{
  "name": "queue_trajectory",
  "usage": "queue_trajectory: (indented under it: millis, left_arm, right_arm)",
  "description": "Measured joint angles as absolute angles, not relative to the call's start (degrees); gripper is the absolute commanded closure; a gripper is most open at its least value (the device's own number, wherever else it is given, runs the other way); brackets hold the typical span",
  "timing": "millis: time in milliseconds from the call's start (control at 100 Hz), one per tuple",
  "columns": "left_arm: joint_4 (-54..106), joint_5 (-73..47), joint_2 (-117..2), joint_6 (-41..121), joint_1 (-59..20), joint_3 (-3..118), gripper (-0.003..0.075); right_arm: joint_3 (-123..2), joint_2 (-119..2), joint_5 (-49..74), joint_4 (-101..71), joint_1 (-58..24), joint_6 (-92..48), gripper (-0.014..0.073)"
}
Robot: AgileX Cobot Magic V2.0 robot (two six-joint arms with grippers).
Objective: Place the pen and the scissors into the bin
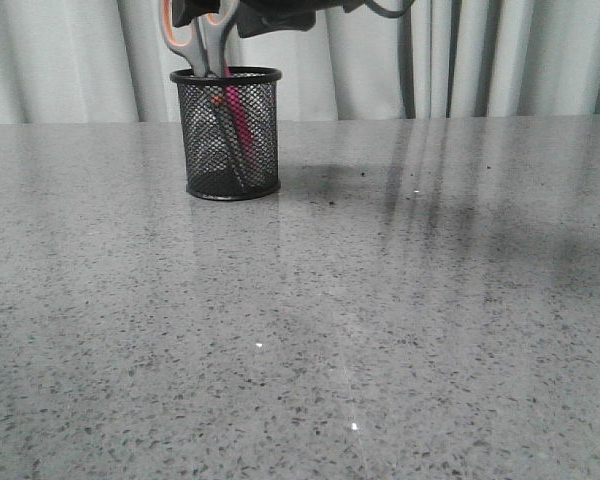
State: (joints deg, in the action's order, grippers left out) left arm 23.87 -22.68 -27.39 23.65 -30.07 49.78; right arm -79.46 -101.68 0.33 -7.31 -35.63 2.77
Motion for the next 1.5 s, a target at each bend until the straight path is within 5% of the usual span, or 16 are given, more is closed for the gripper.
queue_trajectory:
  millis: [110, 230, 640, 1120, 1500]
  left_arm:
    - [23.9, -22.7, -27.4, 23.7, -30.1, 49.8, 0.0456]
    - [23.7, -22.7, -27.4, 23.7, -30.1, 48.7, 0.0566]
    - [19.1, -23.0, -17.3, 23.7, -27.6, 33.4, 0.0739]
    - [19.6, -25.2, -12.3, 23.7, -27.1, 24.8, 0.0739]
    - [19.6, -25.2, -12.3, 23.7, -27.1, 24.8, 0.0739]
  right_arm:
    - [-79.3, -99.7, 1.1, -7.3, -35.6, 2.8, 0.0354]
    - [-79.3, -94.6, 4.6, -6.9, -35.6, 2.8, 0.0669]
    - [-56.5, -55.5, 13.4, 7.3, -35.6, 2.8, 0.0663]
    - [-31.4, -3.1, 26.8, 10.3, -35.6, 2.8, 0.0663]
    - [-30.6, 0.9, 34.5, 9.3, -35.6, 2.8, 0.0663]
